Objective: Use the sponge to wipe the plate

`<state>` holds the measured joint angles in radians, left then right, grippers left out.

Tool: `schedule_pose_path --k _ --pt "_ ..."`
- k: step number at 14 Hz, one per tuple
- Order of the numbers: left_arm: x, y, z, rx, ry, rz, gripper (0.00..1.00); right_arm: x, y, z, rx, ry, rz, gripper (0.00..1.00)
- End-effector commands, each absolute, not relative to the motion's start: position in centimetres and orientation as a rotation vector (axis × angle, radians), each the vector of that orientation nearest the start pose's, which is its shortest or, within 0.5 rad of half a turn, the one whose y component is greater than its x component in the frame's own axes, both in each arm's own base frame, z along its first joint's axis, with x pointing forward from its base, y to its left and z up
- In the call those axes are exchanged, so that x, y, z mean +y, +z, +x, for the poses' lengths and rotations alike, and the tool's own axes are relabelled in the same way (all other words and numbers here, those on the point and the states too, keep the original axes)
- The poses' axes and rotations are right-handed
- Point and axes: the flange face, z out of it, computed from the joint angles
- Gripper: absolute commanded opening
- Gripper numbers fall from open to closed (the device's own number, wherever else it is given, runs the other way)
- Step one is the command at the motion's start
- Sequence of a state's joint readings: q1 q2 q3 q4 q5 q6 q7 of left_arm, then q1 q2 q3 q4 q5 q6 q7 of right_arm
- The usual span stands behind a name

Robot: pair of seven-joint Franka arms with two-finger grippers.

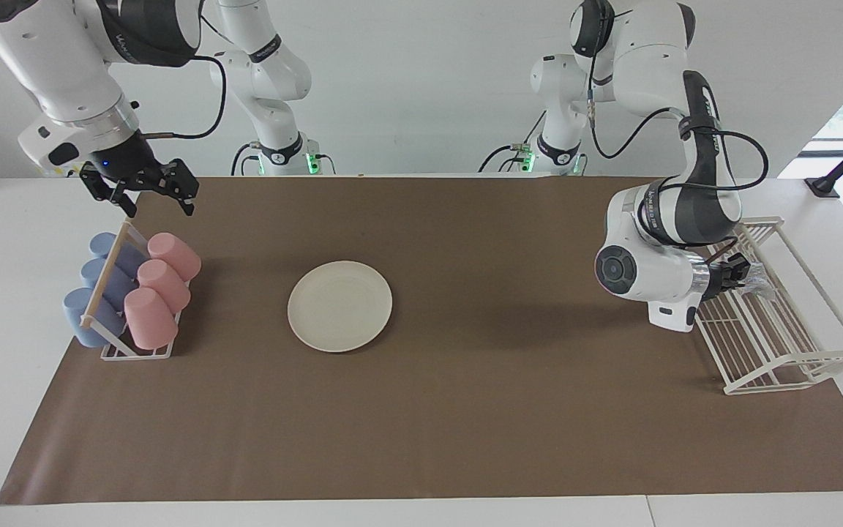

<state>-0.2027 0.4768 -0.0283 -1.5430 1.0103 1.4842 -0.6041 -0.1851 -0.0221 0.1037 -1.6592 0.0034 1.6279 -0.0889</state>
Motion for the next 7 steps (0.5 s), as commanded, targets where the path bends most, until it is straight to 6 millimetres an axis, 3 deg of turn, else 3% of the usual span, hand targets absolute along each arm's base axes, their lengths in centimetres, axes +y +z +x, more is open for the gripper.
schedule_pose_path --k 1,4,6,7 --pt "-4.8 38.8 64.8 -0.192 0.032 -2.049 0.00 -4.2 60.2 54.9 0.010 0.005 -3.144 1.00" --pt "-4.9 38.8 64.8 -0.192 0.028 -2.051 0.02 -4.0 60.5 55.0 0.015 -0.004 -3.144 1.00" --pt "-4.8 38.8 64.9 -0.191 0.025 -2.053 0.49 -3.2 60.7 55.0 -0.007 -0.014 -3.145 1.00" --pt "-4.8 38.8 64.9 -0.191 0.025 -2.053 0.57 -3.0 60.7 55.0 -0.012 -0.014 -3.145 1.00"
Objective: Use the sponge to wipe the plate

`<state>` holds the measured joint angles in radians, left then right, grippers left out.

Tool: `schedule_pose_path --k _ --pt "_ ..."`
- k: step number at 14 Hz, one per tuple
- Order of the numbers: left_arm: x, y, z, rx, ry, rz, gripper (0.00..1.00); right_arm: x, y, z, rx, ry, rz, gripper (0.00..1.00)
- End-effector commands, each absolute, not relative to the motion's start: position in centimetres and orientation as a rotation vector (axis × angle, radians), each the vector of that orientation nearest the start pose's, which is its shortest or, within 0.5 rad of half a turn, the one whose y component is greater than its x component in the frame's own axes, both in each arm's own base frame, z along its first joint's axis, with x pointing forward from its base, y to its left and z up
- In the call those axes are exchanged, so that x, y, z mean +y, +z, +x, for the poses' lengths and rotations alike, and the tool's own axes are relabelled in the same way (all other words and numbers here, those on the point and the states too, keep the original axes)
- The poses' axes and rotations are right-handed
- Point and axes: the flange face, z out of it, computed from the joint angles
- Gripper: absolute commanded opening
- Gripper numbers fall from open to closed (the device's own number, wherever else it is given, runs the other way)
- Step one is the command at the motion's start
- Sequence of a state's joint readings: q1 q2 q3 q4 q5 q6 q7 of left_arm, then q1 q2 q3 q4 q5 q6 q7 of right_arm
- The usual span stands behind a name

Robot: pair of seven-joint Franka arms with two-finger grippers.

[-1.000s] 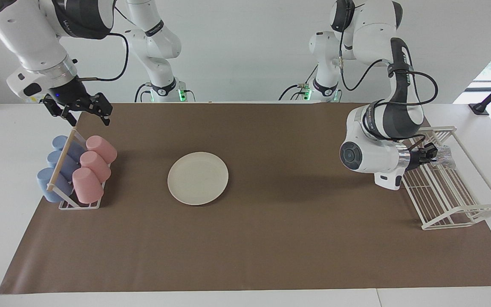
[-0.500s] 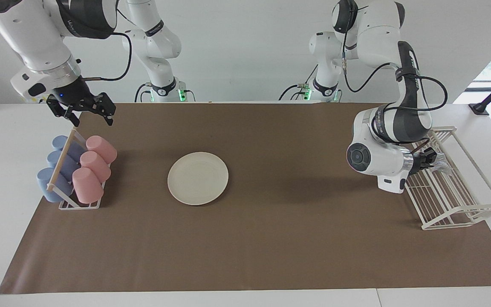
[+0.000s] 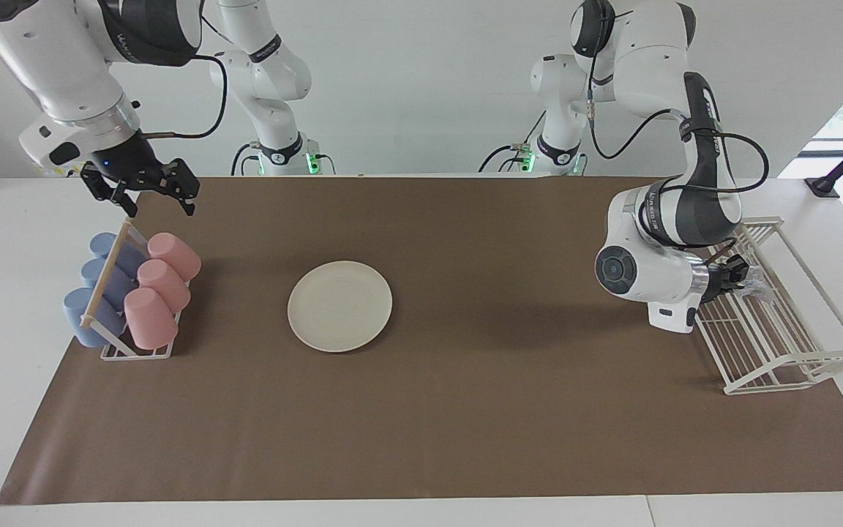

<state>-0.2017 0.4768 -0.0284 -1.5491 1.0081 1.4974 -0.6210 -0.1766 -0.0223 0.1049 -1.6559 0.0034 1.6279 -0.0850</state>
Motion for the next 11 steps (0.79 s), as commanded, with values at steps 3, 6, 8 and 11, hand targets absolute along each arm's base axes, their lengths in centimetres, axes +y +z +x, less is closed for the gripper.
schedule_pose_path --k 3,6,8,11 --pt "-4.8 38.8 64.9 -0.191 0.025 -2.053 1.00 -2.9 60.7 55.0 0.005 -0.012 -3.145 1.00" --pt "-4.8 38.9 64.9 -0.190 0.024 -2.054 1.00 -2.7 60.9 55.1 0.002 -0.028 -3.145 1.00" --pt "-4.8 39.0 65.0 -0.189 0.023 -2.055 1.00 -2.6 60.9 55.1 0.014 -0.028 -3.145 1.00" --pt "-4.6 39.9 65.1 -0.200 0.026 -2.082 1.00 -2.5 60.9 55.1 0.041 -0.024 -3.145 1.00"
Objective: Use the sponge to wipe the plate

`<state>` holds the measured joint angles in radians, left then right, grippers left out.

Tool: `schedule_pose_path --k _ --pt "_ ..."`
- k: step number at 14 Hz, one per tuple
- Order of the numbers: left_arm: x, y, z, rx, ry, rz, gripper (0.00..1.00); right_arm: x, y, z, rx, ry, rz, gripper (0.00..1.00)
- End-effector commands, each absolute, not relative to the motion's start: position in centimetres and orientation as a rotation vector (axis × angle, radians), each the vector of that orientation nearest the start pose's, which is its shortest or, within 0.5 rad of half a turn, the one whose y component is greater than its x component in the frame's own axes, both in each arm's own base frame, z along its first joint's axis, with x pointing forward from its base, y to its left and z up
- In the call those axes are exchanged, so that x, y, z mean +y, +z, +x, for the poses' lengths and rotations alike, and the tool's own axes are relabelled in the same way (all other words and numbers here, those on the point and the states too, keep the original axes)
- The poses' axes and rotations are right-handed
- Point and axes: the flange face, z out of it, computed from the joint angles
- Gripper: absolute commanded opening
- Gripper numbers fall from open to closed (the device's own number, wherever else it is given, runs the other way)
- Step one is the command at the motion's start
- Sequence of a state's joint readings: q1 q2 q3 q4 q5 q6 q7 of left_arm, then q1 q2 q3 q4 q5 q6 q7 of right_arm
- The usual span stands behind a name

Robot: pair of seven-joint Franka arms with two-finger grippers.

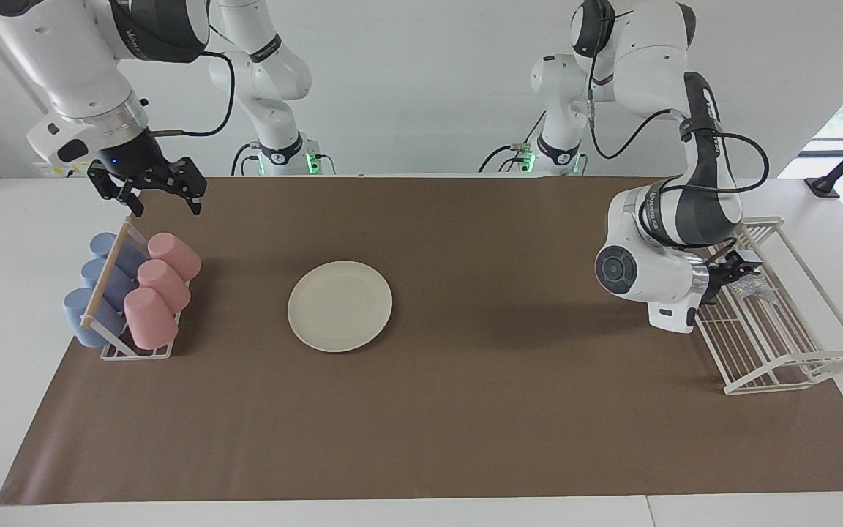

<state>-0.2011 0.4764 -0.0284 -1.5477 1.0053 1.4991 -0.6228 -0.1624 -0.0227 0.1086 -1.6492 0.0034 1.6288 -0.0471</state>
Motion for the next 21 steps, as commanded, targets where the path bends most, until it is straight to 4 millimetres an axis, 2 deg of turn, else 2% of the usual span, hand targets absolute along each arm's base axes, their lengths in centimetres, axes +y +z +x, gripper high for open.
schedule_pose_path --k 1,3,5,9,12,14,15,17,19,21 --pt "-4.4 40.6 65.1 -0.215 0.028 -2.120 1.00 -2.5 60.9 55.1 0.041 -0.024 -3.145 1.00" --pt "-3.9 44.1 64.7 -0.252 0.000 -2.273 1.00 -2.6 60.9 55.1 0.034 -0.021 -3.145 1.00" --pt "-2.4 47.3 63.9 -0.302 0.011 -2.417 1.00 -2.6 60.8 55.0 0.029 -0.012 -3.146 1.00" --pt "-2.9 52.1 61.9 -0.350 0.009 -2.610 1.00 -2.5 61.3 54.7 0.026 -0.023 -3.149 1.00" --pt "-2.0 57.5 59.1 -0.488 -0.001 -2.835 1.00 -2.5 61.4 54.8 0.029 -0.035 -3.151 1.00" --pt "-1.6 60.9 56.4 -0.475 0.035 -2.953 1.00 -2.5 61.4 54.9 0.029 -0.043 -3.151 1.00" --pt "-0.7 61.6 55.6 -0.453 0.064 -2.990 1.00 -2.4 61.4 54.9 0.031 -0.043 -3.149 1.00" --pt "-0.5 62.9 53.9 -0.357 0.102 -3.079 1.00 -2.5 61.4 54.9 0.026 -0.040 -3.151 1.00" --pt "-0.7 62.6 52.6 -0.238 0.150 -3.130 1.00 -2.4 61.4 54.9 0.024 -0.040 -3.151 1.00" --pt "-1.4 61.4 52.1 -0.121 0.129 -3.164 1.00 -2.1 61.4 54.9 0.018 -0.037 -3.159 1.00"
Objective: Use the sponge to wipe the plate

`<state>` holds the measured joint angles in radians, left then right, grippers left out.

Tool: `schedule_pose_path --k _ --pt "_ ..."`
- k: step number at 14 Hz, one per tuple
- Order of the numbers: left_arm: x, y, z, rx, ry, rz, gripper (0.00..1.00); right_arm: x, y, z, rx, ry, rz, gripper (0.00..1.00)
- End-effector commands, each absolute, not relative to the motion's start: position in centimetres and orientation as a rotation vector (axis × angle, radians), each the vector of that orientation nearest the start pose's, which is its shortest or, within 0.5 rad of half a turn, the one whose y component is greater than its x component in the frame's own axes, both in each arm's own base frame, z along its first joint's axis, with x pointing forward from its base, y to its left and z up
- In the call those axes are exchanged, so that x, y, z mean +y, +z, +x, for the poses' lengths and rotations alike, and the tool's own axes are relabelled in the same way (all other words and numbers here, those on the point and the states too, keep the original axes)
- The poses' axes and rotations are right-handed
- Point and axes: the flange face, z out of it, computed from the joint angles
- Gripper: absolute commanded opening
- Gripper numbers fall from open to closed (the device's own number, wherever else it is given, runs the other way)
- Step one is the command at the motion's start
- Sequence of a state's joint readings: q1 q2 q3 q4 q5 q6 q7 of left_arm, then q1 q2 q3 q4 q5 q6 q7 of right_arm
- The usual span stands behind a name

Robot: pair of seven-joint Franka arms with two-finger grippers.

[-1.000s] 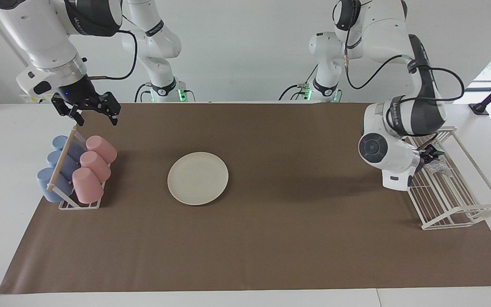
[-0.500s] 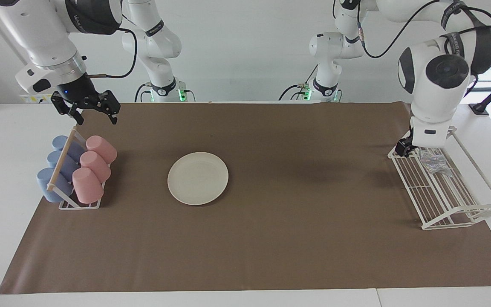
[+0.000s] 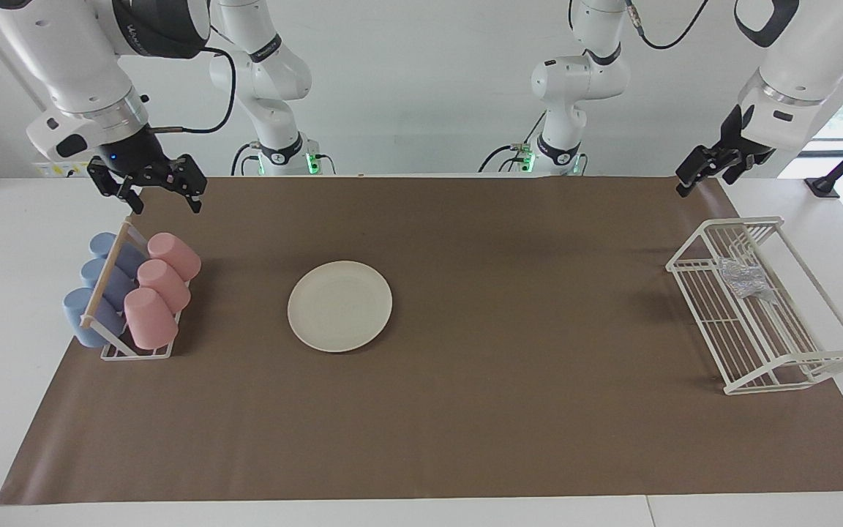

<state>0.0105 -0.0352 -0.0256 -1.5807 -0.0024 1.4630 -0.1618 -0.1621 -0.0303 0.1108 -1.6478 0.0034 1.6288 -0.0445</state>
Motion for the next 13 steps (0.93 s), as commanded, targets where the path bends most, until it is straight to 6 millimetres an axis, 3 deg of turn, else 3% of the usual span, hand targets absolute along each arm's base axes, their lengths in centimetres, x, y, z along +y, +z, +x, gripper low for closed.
schedule_pose_path --k 1,3,5,9,13 --pt "-1.3 60.7 52.2 -0.117 0.067 -3.170 1.00 -1.6 61.3 54.8 0.001 -0.028 -3.163 1.00" --pt "-1.7 58.9 51.9 -0.106 0.044 -3.170 1.00 -1.3 61.2 54.7 -0.011 -0.011 -3.162 1.00" --pt "-1.7 58.7 51.9 -0.117 0.083 -3.168 1.00 -1.3 61.2 54.7 -0.011 -0.006 -3.162 1.00" --pt "-2.6 61.9 53.2 -0.091 0.186 -3.163 1.00 -1.4 61.2 54.7 -0.008 -0.008 -3.160 1.00" --pt "-2.8 60.9 53.0 -0.123 0.146 -3.167 1.00 -2.0 61.2 54.2 0.010 0.047 -3.159 1.00"
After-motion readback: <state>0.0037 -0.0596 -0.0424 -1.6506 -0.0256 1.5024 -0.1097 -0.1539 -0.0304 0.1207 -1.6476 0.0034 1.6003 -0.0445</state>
